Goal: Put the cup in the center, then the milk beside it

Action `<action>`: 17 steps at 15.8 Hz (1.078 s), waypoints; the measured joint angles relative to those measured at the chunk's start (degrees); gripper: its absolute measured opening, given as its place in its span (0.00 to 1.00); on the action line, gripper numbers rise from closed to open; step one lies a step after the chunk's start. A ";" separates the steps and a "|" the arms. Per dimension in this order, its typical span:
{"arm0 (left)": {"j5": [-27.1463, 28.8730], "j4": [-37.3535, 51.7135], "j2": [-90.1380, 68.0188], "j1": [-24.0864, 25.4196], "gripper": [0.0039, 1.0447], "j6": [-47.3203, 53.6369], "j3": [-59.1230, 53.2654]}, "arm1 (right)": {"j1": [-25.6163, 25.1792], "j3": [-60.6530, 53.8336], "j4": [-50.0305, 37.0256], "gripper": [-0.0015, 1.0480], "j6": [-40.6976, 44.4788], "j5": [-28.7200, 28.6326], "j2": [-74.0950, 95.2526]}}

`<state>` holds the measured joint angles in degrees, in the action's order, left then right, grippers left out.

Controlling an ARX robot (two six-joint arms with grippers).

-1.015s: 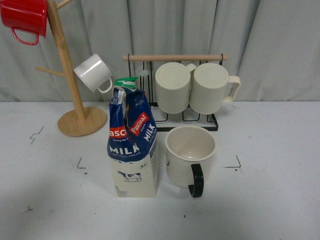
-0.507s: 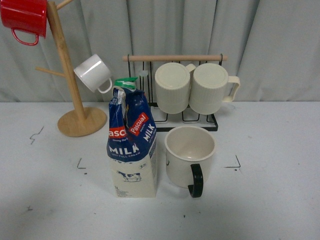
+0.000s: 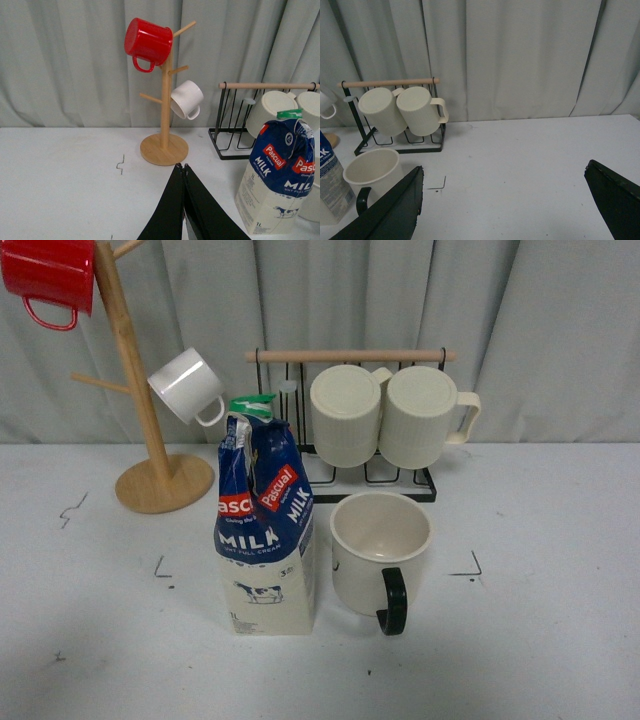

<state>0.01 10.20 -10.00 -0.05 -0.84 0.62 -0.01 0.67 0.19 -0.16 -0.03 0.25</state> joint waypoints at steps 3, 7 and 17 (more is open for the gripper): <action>0.00 -9.35 9.53 -0.02 0.01 0.00 0.28 | 0.00 0.00 0.02 0.94 0.02 0.00 0.00; 0.00 -10.40 9.53 0.00 0.11 0.00 0.02 | 0.00 0.02 -0.02 0.94 0.02 0.00 0.00; 0.00 -10.40 9.53 0.00 0.94 0.04 0.02 | 0.00 0.02 0.00 0.94 0.02 0.00 0.00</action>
<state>0.01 -0.21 -0.47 -0.05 -0.80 0.64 -0.01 0.69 0.19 -0.14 -0.03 0.25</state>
